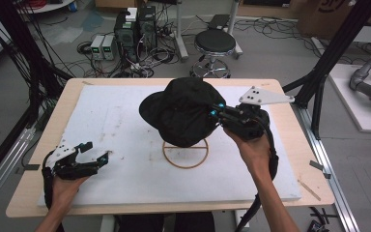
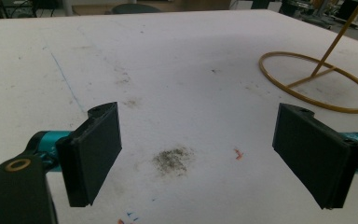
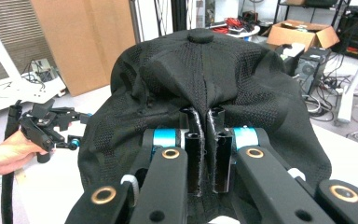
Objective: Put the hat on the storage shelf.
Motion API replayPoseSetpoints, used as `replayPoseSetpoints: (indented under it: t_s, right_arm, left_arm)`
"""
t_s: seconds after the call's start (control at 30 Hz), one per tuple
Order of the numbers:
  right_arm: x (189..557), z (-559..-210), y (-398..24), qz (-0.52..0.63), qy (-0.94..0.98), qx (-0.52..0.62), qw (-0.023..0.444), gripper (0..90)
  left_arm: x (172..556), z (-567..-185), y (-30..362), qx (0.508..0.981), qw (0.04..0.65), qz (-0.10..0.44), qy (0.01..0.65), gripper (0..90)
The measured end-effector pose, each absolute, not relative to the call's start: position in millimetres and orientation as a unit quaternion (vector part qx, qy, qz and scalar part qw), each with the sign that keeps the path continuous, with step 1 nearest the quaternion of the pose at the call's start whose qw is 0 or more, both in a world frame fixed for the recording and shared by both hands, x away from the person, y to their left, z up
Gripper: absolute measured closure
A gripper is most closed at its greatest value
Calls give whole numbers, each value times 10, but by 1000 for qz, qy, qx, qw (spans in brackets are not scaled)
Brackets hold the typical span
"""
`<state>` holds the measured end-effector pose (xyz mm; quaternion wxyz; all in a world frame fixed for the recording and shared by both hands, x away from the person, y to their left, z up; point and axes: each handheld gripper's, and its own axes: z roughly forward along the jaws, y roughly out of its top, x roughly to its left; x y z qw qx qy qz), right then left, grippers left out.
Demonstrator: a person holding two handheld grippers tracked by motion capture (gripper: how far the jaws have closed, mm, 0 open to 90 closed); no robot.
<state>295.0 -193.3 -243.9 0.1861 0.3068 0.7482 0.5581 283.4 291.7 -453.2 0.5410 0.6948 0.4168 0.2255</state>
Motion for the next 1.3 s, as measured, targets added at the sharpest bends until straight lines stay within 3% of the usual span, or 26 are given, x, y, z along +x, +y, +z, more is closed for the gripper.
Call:
replayPoseSetpoints:
  t_s: [0.67, 1.03, 1.3]
  right_arm:
    - [2809, -2414, -1940, 560, 748, 306, 181, 881]
    - [2867, -2586, -1964, 555, 748, 327, 161, 878]
    - [2906, -2629, -1969, 553, 751, 324, 161, 810]
  left_arm:
    - [2834, -4532, 2914, 696, 540, 227, 416, 153]
    - [2832, -4532, 2914, 697, 539, 227, 415, 153]
    - [2833, -4531, 2916, 696, 539, 226, 417, 153]
